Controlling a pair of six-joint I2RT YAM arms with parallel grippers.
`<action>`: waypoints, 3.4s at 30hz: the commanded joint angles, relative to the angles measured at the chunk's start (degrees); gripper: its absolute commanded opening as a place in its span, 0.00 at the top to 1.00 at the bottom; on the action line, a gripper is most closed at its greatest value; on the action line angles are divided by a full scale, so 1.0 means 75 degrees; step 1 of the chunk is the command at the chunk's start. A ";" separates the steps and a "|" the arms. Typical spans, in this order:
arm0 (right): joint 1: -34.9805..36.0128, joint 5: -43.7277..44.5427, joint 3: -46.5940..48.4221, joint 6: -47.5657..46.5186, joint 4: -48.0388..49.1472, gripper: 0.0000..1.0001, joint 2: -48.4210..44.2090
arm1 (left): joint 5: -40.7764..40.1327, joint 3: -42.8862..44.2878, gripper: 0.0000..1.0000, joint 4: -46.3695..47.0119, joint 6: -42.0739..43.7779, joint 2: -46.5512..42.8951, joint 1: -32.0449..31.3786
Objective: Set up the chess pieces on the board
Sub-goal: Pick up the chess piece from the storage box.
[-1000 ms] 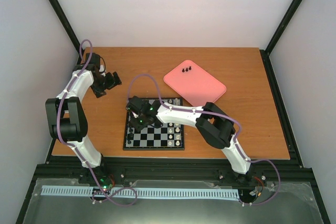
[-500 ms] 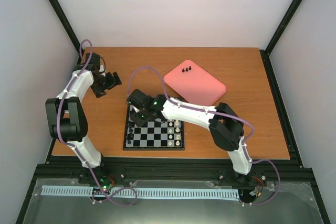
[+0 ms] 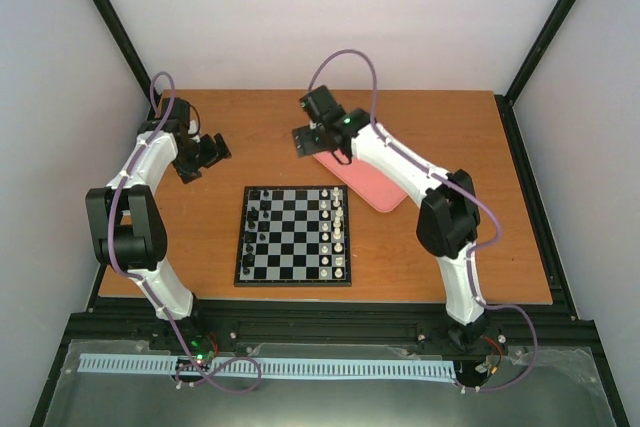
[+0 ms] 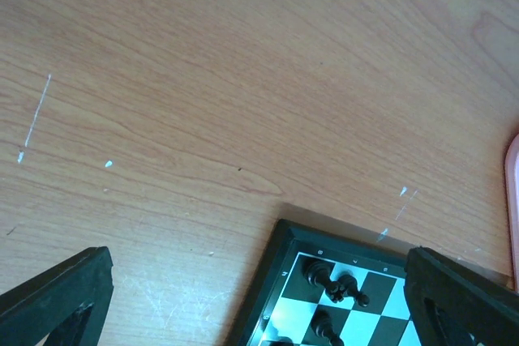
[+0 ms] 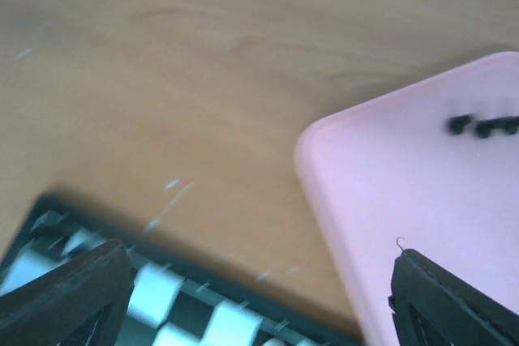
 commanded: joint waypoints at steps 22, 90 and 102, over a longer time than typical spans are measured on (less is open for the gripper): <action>-0.2431 -0.0438 0.3530 -0.0478 -0.0068 0.43 0.3907 | 0.0054 0.0426 0.00 -0.0130 0.0075 0.0324 0.0064; -0.2609 -0.0324 0.3841 -0.0770 -0.0096 0.97 0.4233 | 0.0046 0.0803 0.00 -0.0244 0.0135 0.1002 0.0066; -0.1539 -0.0629 0.0995 -0.0942 -0.0271 0.97 0.0705 | 0.0012 0.0715 0.00 -0.0104 0.0143 0.0802 0.0060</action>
